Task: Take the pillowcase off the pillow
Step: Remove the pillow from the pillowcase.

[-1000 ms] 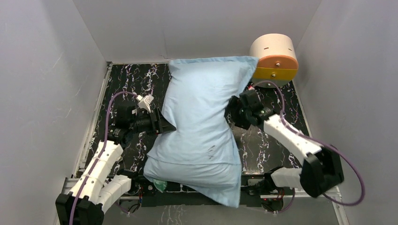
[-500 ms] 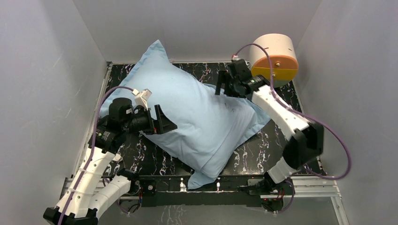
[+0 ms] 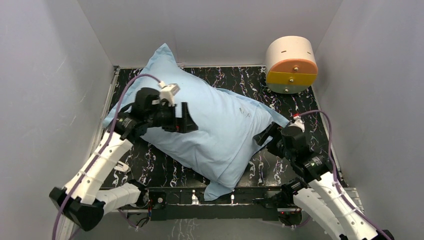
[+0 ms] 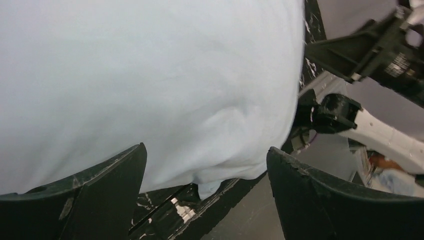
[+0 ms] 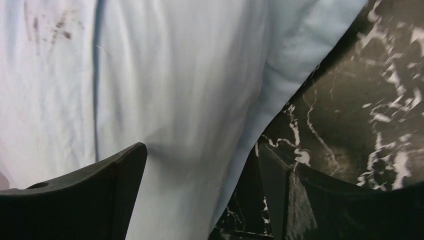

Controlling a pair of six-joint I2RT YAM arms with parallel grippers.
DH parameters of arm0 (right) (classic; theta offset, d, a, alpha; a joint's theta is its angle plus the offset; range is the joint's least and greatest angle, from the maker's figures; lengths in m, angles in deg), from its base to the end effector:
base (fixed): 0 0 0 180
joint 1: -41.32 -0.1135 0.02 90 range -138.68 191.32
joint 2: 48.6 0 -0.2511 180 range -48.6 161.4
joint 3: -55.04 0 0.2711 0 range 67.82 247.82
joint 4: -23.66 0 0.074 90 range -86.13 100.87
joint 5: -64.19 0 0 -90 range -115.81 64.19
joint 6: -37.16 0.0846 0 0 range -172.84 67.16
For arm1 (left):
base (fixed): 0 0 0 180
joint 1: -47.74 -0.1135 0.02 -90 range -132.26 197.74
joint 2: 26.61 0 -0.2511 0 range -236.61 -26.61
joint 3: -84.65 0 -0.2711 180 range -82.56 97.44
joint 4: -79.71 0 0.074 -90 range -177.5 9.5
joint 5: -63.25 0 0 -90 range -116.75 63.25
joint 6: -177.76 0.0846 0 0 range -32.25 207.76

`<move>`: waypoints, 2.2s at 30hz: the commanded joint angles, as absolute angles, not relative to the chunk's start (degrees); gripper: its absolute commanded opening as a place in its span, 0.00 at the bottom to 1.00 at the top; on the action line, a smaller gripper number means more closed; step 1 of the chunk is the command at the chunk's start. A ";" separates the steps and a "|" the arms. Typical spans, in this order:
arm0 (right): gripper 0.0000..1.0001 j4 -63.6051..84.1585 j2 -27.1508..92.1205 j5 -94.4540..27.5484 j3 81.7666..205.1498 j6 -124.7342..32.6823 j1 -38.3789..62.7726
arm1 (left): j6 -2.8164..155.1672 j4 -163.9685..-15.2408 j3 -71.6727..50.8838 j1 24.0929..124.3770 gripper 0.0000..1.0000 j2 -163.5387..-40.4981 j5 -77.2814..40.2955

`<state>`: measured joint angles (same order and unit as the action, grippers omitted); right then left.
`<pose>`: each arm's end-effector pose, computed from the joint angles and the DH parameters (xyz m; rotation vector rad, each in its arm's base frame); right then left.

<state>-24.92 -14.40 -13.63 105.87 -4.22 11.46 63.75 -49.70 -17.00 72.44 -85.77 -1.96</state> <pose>0.1867 0.0866 0.2493 0.4798 2.1172 0.5816 0.2360 -0.1476 0.3396 0.2843 2.1959 -0.9485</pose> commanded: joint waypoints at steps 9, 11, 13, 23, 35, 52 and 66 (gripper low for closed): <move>0.72 -18.57 -11.71 -21.38 101.71 10.67 11.51 | 70.02 -45.16 6.33 110.29 0.89 -110.62 -34.01; 0.70 -17.96 -12.44 -19.96 101.04 10.43 11.46 | 70.29 -45.33 5.99 111.07 0.87 -112.92 -36.34; 0.70 -16.81 -14.18 -15.70 98.04 12.54 11.49 | 69.46 -45.60 6.00 111.19 0.87 -115.27 -38.07; 0.53 -8.51 -14.71 -21.01 94.81 9.31 11.44 | 69.39 -46.94 4.42 113.95 0.55 -123.38 -43.29; 0.04 -18.54 -14.80 -7.91 97.39 8.09 11.46 | 72.34 -43.52 -1.60 112.37 0.00 -115.52 -56.42; 0.00 -17.36 -14.74 -9.30 99.89 4.79 11.51 | 73.94 -51.90 -1.06 103.22 0.65 -107.49 -29.80; 0.77 -22.84 -8.33 -16.62 115.44 -3.73 11.44 | 80.41 -45.36 11.56 111.04 0.79 -123.02 -48.96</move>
<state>-22.97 -8.81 -14.61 112.58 -1.40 11.30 77.78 -49.28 8.81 111.44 -121.50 -38.87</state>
